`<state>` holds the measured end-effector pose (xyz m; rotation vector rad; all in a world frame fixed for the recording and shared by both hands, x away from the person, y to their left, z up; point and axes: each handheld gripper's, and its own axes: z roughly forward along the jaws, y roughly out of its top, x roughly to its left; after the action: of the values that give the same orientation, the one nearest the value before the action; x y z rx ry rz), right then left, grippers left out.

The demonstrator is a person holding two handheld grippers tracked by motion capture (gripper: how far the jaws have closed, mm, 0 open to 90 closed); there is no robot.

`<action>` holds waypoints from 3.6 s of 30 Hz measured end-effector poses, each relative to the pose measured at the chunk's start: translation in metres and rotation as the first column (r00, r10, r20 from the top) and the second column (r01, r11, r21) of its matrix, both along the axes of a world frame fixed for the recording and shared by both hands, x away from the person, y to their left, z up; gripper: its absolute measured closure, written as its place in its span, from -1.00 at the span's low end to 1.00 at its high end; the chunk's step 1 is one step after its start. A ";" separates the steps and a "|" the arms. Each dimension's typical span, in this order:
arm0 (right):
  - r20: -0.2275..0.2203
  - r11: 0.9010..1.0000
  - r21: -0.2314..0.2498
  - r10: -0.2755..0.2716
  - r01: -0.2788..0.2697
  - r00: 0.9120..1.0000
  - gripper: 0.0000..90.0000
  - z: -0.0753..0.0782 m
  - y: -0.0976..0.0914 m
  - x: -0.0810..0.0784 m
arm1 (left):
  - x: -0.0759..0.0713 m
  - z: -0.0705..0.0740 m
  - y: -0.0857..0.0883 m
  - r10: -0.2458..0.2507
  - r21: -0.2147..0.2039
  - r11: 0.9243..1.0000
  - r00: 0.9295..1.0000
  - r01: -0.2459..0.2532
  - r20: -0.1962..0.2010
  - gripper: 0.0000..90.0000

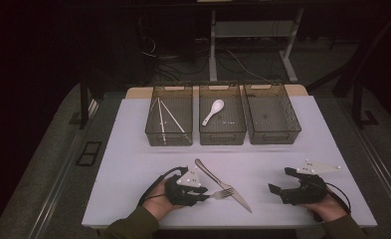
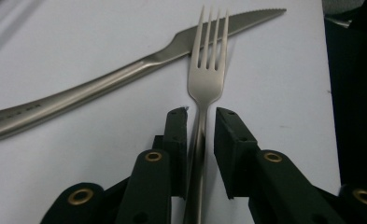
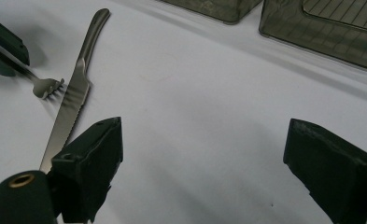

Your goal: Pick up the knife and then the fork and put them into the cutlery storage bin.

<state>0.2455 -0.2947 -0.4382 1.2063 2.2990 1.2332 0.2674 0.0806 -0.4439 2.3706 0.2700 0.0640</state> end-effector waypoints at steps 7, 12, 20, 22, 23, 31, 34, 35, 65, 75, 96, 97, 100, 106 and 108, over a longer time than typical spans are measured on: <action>0.002 1.000 -0.001 0.000 0.000 1.000 -0.73 0.000 0.000 0.000 | 0.001 -0.004 0.001 -0.010 -0.016 1.000 1.000 0.010 -0.005 0.84; 0.000 1.000 0.000 0.002 -0.002 1.000 -0.73 0.001 0.000 0.000 | 0.002 -0.003 0.001 -0.002 -0.019 1.000 1.000 0.002 -0.024 0.89; -0.041 0.999 0.035 0.016 -0.015 0.999 -0.73 0.005 -0.003 0.001 | 0.003 0.004 0.006 0.053 -0.060 0.997 0.998 -0.054 -0.026 0.89; -0.047 0.999 0.047 0.023 -0.020 0.999 -0.73 0.008 -0.003 0.000 | 0.003 0.007 0.007 0.068 -0.065 0.996 0.997 -0.069 -0.021 0.89; -0.044 0.998 0.055 0.030 -0.028 0.999 -0.73 0.010 -0.004 0.000 | 0.003 0.008 0.007 0.069 -0.071 0.995 0.997 -0.070 -0.017 0.89; -0.049 0.991 0.109 0.079 -0.073 0.996 -0.68 0.021 0.005 0.000 | 0.004 0.023 0.002 0.104 -0.114 0.988 0.994 -0.101 0.021 0.89; -0.052 0.988 0.129 0.091 -0.083 0.995 -0.67 0.024 0.010 0.004 | 0.006 0.027 -0.003 0.118 -0.116 0.987 0.992 -0.113 0.034 0.89; -0.059 0.987 0.139 0.092 -0.083 0.994 -0.66 0.025 0.012 0.005 | 0.006 0.027 -0.004 0.124 -0.117 0.986 0.992 -0.119 0.037 0.89; -0.054 0.940 0.325 0.127 -0.103 0.990 0.44 0.051 0.078 0.065 | 0.019 0.052 -0.051 0.282 -0.238 0.941 0.947 -0.242 0.154 0.89; -0.012 0.924 0.368 0.121 -0.108 0.993 0.94 0.053 0.087 0.070 | 0.021 0.052 -0.047 0.302 -0.255 0.932 0.942 -0.258 0.147 0.86; 0.072 0.940 0.341 -0.006 -0.019 0.997 0.94 0.109 0.024 0.112 | 0.016 0.040 0.023 0.316 -0.291 0.913 0.947 -0.286 0.059 -0.12; 0.076 0.941 0.338 -0.018 -0.009 0.997 0.94 0.112 0.019 0.115 | 0.015 0.039 0.027 0.314 -0.284 0.915 0.948 -0.286 0.058 -0.14; 0.078 0.945 0.327 -0.052 0.024 0.996 0.94 0.119 0.003 0.126 | 0.013 0.035 0.037 0.307 -0.265 0.922 0.950 -0.283 0.051 -0.21; 0.089 0.944 0.315 -0.129 0.095 0.988 0.94 0.134 -0.031 0.146 | 0.008 0.030 0.056 0.311 -0.267 0.918 0.950 -0.294 0.024 -0.31; 0.091 0.946 0.300 -0.160 0.126 0.983 0.94 0.139 -0.041 0.151 | 0.007 0.029 0.061 0.308 -0.262 0.920 0.951 -0.292 0.019 -0.37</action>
<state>0.3969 -0.3356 -0.2995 1.3325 1.9578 1.5848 0.2745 0.1417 -0.4152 2.0489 0.5773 0.2314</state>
